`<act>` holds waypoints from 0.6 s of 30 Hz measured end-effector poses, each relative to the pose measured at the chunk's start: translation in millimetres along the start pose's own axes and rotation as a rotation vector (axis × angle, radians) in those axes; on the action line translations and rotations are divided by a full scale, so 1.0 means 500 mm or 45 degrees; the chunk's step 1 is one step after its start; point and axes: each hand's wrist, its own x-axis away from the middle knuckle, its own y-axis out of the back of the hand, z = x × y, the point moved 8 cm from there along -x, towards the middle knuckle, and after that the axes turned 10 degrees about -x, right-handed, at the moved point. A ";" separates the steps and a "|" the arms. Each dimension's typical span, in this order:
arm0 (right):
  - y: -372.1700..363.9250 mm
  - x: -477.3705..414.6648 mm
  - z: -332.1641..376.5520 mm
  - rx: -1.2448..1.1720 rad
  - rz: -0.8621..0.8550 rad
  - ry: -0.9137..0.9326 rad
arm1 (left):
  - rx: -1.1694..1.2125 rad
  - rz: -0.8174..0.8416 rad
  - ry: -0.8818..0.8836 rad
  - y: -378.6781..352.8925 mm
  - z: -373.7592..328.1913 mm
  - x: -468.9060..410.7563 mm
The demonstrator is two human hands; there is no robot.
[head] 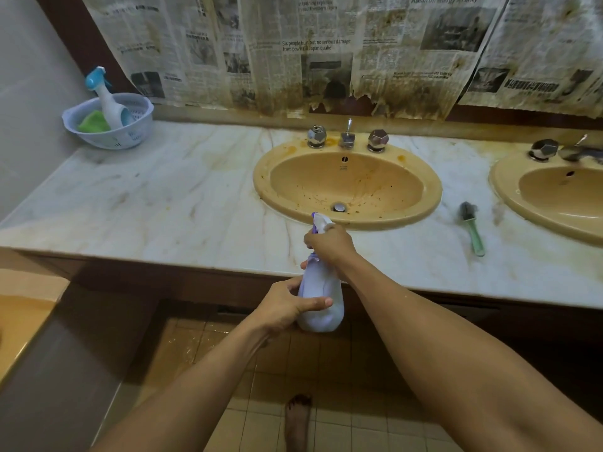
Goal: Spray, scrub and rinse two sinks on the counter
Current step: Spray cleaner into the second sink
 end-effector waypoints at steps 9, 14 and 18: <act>0.051 0.016 -0.010 -0.015 -0.107 0.011 | -0.083 0.068 0.011 -0.028 -0.016 -0.003; 0.173 0.030 -0.086 -0.099 -0.215 -0.076 | -0.148 0.217 0.010 -0.141 -0.039 -0.016; 0.263 0.062 -0.115 -0.025 -0.296 -0.127 | -0.208 0.271 -0.028 -0.239 -0.047 -0.034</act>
